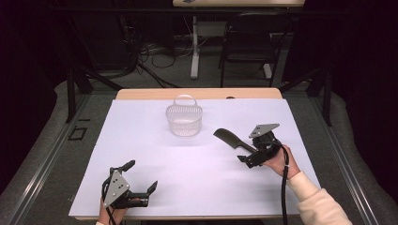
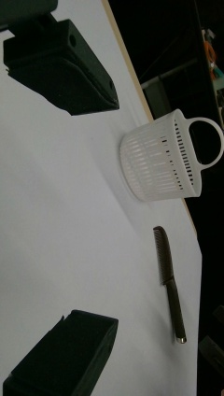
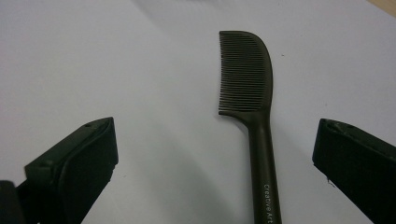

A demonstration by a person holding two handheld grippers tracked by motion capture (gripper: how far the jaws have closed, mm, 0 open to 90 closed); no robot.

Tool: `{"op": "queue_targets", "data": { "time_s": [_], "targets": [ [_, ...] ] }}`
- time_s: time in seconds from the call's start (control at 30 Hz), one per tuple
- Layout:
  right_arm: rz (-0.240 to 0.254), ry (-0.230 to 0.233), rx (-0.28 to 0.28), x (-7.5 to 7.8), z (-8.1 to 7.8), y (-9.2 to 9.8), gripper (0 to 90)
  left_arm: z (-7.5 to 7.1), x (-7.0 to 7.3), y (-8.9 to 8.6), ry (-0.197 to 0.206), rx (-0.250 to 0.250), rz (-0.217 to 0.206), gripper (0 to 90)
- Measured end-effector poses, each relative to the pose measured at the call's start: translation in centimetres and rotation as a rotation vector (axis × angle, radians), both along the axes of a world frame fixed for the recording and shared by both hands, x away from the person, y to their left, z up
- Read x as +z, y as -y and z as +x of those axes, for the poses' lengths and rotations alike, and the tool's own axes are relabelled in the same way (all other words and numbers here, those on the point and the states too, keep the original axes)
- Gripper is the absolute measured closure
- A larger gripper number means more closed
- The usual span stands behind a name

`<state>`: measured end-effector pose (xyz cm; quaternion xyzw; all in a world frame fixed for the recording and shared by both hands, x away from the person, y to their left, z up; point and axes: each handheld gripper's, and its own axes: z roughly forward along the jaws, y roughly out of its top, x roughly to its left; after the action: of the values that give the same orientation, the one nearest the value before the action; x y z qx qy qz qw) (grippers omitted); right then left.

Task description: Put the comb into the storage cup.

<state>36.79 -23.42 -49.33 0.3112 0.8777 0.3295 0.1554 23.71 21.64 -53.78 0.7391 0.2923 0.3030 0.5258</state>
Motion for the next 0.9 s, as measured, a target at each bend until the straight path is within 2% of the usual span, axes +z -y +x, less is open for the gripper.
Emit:
{"op": "queue_targets", "data": {
  "time_s": [0.1, 0.53, 0.6, 0.9],
  "targets": [
    [-0.015, -0.020, -0.001, -0.1, 0.5, -0.1, 0.0, 0.0, 0.0, -0.1, -0.004, -0.007, -0.005, 0.3],
    [-0.060, -0.040, -0.007, -0.5, 2.0, -0.3, 0.0, 0.0, 0.0, 0.0, -0.001, -0.009, -0.003, 0.3],
    [-0.083, -0.052, 0.002, -0.4, 2.3, -0.3, 0.0, 0.0, 0.0, 0.0, -0.001, -0.009, -0.001, 0.3],
    [-0.112, -0.080, 0.001, -0.5, 3.5, -0.5, 0.0, 0.0, 0.0, 0.1, -0.003, -0.008, -0.004, 0.3]
  ]
}}
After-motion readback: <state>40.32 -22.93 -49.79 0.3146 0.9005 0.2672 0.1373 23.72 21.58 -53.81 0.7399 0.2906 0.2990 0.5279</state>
